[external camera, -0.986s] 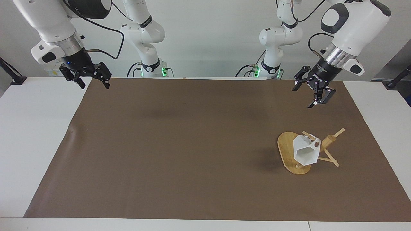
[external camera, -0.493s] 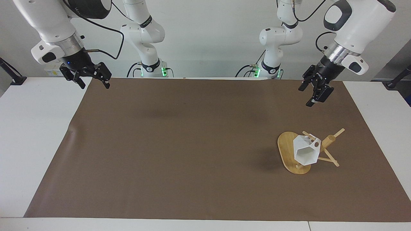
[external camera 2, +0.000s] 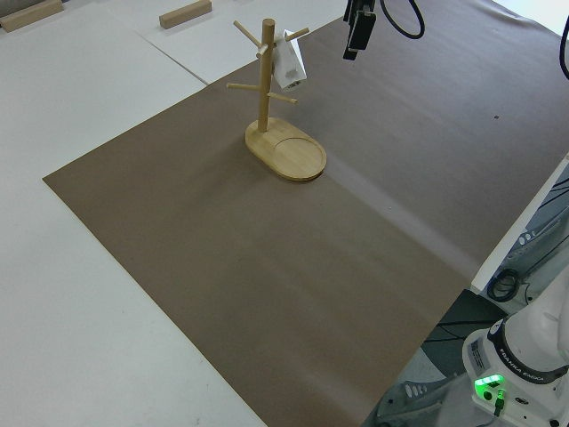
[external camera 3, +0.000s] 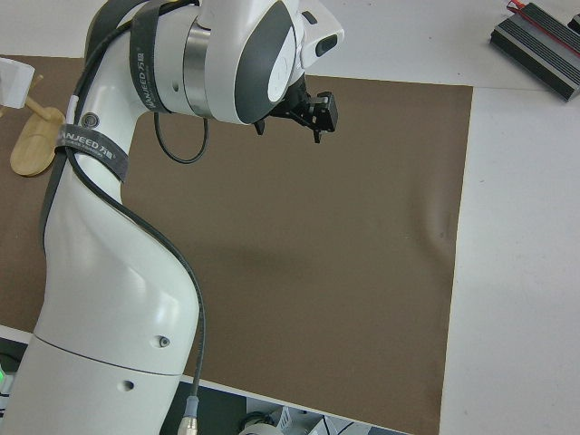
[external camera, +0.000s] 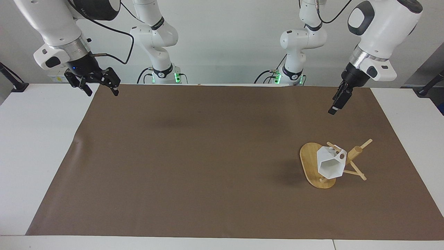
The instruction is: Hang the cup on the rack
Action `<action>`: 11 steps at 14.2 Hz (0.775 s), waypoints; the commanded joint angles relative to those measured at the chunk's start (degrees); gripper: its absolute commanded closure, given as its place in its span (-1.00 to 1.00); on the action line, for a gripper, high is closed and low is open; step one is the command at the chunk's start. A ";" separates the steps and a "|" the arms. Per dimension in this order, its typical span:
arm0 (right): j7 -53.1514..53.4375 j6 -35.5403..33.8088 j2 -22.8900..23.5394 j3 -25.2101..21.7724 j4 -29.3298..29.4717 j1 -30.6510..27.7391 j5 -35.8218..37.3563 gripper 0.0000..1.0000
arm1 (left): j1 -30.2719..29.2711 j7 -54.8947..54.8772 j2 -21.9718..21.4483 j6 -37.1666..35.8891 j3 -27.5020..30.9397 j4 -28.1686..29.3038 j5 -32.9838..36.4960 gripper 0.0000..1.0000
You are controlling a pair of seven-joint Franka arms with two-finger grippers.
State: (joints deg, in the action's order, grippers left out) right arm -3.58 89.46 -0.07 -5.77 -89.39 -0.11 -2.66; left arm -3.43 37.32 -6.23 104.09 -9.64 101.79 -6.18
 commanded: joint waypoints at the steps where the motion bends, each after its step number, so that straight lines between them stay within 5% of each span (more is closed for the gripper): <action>1: -0.91 0.45 -1.07 0.23 -1.31 -0.06 0.81 -1.00 | 1.58 -12.38 1.83 -5.11 2.07 -4.05 2.39 -1.00; 7: -0.91 0.45 -1.07 0.14 -1.31 -0.06 0.81 -1.00 | 4.66 -35.97 6.83 -16.10 6.30 -15.46 5.91 -1.00; 11: -0.91 0.45 -1.07 0.14 -1.31 0.02 0.81 -1.00 | 4.31 -42.31 9.39 -22.16 5.69 -20.74 8.19 -1.00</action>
State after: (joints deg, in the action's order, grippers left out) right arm -3.58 89.46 -0.07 -5.77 -89.39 -0.11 -2.66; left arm -0.21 -1.73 0.17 86.37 -4.28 86.38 -0.54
